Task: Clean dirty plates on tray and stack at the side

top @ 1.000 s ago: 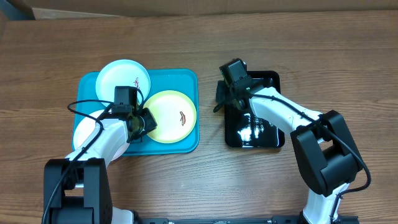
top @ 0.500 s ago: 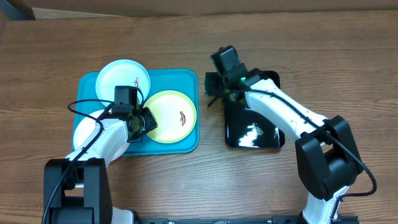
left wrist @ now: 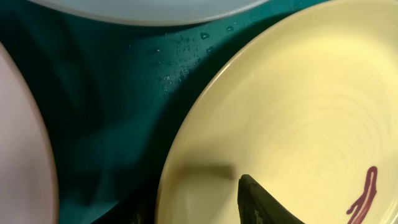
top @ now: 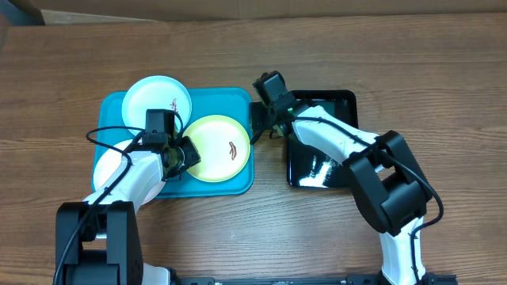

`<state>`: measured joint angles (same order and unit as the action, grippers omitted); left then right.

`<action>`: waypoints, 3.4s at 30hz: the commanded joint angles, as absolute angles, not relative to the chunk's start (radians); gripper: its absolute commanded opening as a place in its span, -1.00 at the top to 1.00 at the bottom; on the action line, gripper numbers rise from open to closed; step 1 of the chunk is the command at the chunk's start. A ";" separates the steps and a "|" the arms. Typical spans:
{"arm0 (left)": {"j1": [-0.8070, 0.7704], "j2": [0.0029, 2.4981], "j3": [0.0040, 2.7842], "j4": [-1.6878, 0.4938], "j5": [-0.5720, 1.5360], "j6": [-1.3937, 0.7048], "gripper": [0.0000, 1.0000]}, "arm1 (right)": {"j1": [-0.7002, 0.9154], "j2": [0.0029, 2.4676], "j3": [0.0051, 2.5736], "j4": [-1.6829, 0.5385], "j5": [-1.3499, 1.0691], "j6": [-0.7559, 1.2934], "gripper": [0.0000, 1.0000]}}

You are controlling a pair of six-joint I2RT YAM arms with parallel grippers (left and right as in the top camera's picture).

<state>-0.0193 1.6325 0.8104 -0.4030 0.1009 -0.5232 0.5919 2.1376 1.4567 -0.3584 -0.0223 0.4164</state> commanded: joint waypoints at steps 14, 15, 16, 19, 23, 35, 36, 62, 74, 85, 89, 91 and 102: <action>-0.021 1.655 0.805 -0.406 0.105 -0.519 0.16 | 0.656 2.168 1.473 -0.340 0.119 0.411 0.32; -0.021 1.655 0.805 -0.406 0.106 -0.519 0.17 | 0.657 2.170 1.473 -0.339 0.118 0.411 0.37; -0.021 1.655 0.805 -0.406 0.106 -0.520 0.17 | 0.657 2.172 1.473 -0.339 0.118 0.410 0.42; -0.021 1.655 0.805 -0.406 0.106 -0.519 0.17 | 0.659 2.172 1.473 -0.338 0.119 0.410 0.53; -0.021 1.655 0.807 -0.405 0.108 -0.519 0.17 | 0.660 2.173 1.473 -0.347 0.119 0.410 0.54; -0.021 1.655 0.808 -0.395 0.124 -0.519 0.14 | 0.674 2.173 1.464 -0.349 0.112 0.411 0.65; -0.021 1.655 0.808 -0.395 0.124 -0.519 0.14 | 0.674 2.173 1.463 -0.349 0.112 0.411 0.66; -0.021 1.655 0.808 -0.391 0.132 -0.519 0.15 | 0.643 2.196 1.513 -0.500 0.158 0.358 0.93; -0.021 1.655 0.808 -0.374 0.166 -0.519 0.14 | 0.633 2.196 1.528 -0.594 0.273 0.306 0.92; -0.021 1.655 0.808 -0.365 0.169 -0.516 0.12 | 0.632 2.194 1.528 -0.642 0.295 0.340 0.92; -0.021 1.655 0.808 -0.361 0.178 -0.516 0.12 | 0.632 2.188 1.528 -0.649 0.305 0.340 0.91; -0.021 1.655 0.808 -0.359 0.178 -0.516 0.11 | 0.632 2.186 1.532 -0.656 0.307 0.340 0.83; -0.021 1.655 0.852 -0.385 0.200 -0.492 -0.05 | 0.618 2.165 1.709 -0.761 0.196 0.340 -0.29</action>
<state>-0.0193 1.6386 0.8165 -0.3721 0.1818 -0.5175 0.6331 2.1742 1.6215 -0.7452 0.2420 0.3397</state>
